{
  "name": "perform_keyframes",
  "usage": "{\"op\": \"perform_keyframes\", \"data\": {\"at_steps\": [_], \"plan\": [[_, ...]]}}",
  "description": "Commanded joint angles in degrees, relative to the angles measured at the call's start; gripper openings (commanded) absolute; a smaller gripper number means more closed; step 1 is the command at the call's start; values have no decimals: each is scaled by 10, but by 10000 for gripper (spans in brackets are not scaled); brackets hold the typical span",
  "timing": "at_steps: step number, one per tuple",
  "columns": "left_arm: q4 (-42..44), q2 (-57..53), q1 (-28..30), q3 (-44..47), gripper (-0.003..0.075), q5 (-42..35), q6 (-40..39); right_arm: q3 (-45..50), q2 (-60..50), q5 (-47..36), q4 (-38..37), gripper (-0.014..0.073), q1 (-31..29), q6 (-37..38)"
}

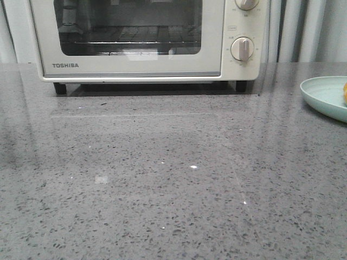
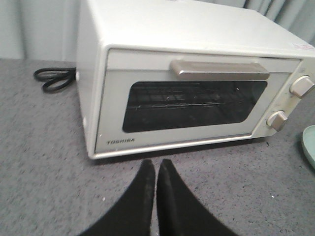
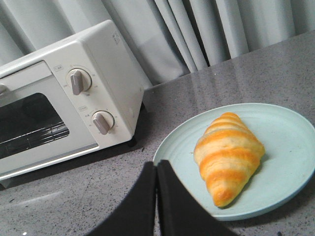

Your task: Put bread in oven

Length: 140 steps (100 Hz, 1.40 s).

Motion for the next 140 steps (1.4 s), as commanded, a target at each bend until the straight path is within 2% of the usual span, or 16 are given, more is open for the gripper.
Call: {"op": "perform_keyframes", "data": {"at_steps": [1,17,26,46,63,107,123,140], "plan": [[-26,54,-35,-61,-21,-21,39,-22,14,-38,-8,-48,-2,-7],[-26,153,-106,-127,-21,-26,97,-22,14,-36,-8,-48,-2,-7],[-29,196,-131,-163,-21,-47,97,-22,14,-36,-8,-48,-2,-7],[-68,262,-139,-243,-21,-88,97,-22,14,-36,-8,-48,-2,-7],[-66,309,-139,-296,-21,-75,118,-22,14,-36,-9,-48,-2,-7],[-44,358,-139,-301,-21,-66,122,-22,14,-36,-16,-48,-2,-7],[-3,358,-139,-301,-21,-66,122,-22,14,-36,-17,-48,-2,-7],[12,358,-139,-301,-21,-90,127,-22,14,-36,-17,-48,-2,-7]]}}
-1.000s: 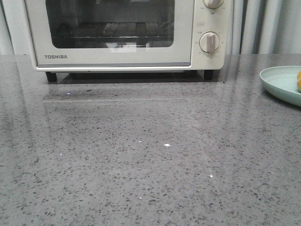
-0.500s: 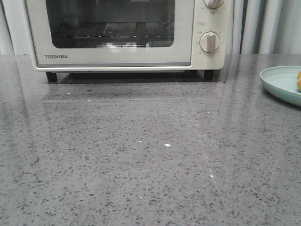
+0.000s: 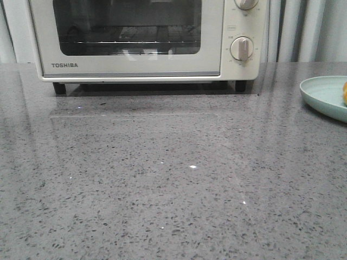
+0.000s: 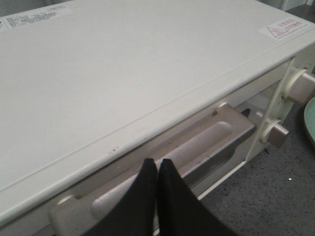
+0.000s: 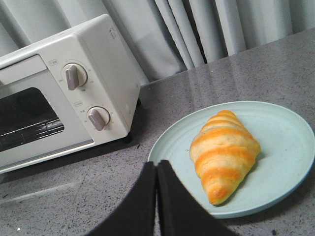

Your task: Put bread in oven

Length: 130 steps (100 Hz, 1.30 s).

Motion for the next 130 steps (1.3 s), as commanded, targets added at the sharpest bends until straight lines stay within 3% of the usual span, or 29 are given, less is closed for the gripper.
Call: {"op": "perform_keyframes", "data": {"at_steps": [1,33,63,95,130], "plan": [[-1,-19,-5,-18,-21,-44,3,-21,11,-39,-6,-48,-2,-7],[23,-19,-5,-18,-21,-46,3,-21,11,-39,-6,-48,-2,-7],[75,-19,-5,-18,-22,32,-3,-21,11,-39,-6,-48,-2,-7],[76,-19,-5,-18,-22,91,-12,-21,11,-39,-6,-48,-2,-7],[82,-26,-5,58,-22,69,-19,-21,11,-40,-6,-48,-2,-7]]}}
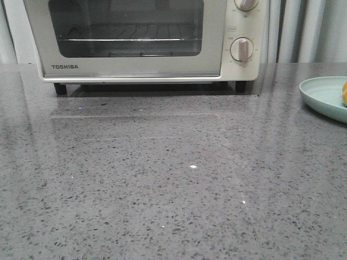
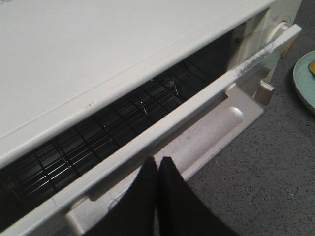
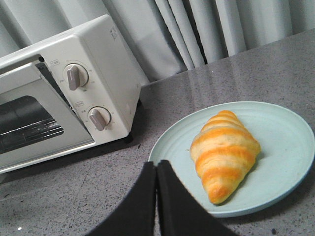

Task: Put bread in oven
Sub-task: 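Pull the oven door down and open with the left gripper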

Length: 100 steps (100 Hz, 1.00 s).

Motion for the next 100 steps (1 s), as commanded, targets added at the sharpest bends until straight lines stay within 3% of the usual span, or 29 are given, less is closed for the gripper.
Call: {"op": "perform_keyframes", "data": {"at_steps": [1,35,100], "plan": [[14,-5,-2,19,-22,17,-5,-21,11,-41,-6,-48,-2,-6],[11,-56,-2,70,-22,9,-5,-21,11,-50,-6,-48,-2,-6],[7,-56,-2,135,-22,15,-5,-21,11,-54,-6,-48,-2,-6]]}}
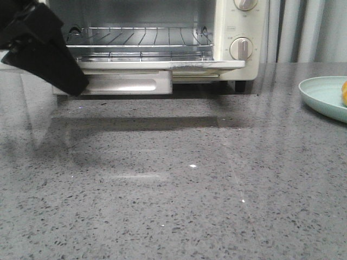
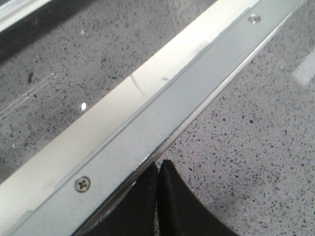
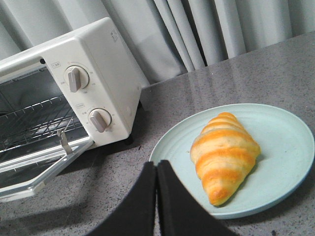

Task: Put bread in oven
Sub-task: 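Pull the oven door down and open with the left gripper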

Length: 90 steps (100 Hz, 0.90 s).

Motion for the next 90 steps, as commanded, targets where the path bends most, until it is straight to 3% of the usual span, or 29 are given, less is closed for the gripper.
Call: {"op": "perform_keyframes", "data": {"at_steps": [1,90], "plan": [[5,-11,7,-22,-22,-107,-4,-21,11,-50,-6,-48,-2,-6],[1,-122,7,-22,-21,-32,-4,-45,11,-64,-6,-48,-2,-6]]}}
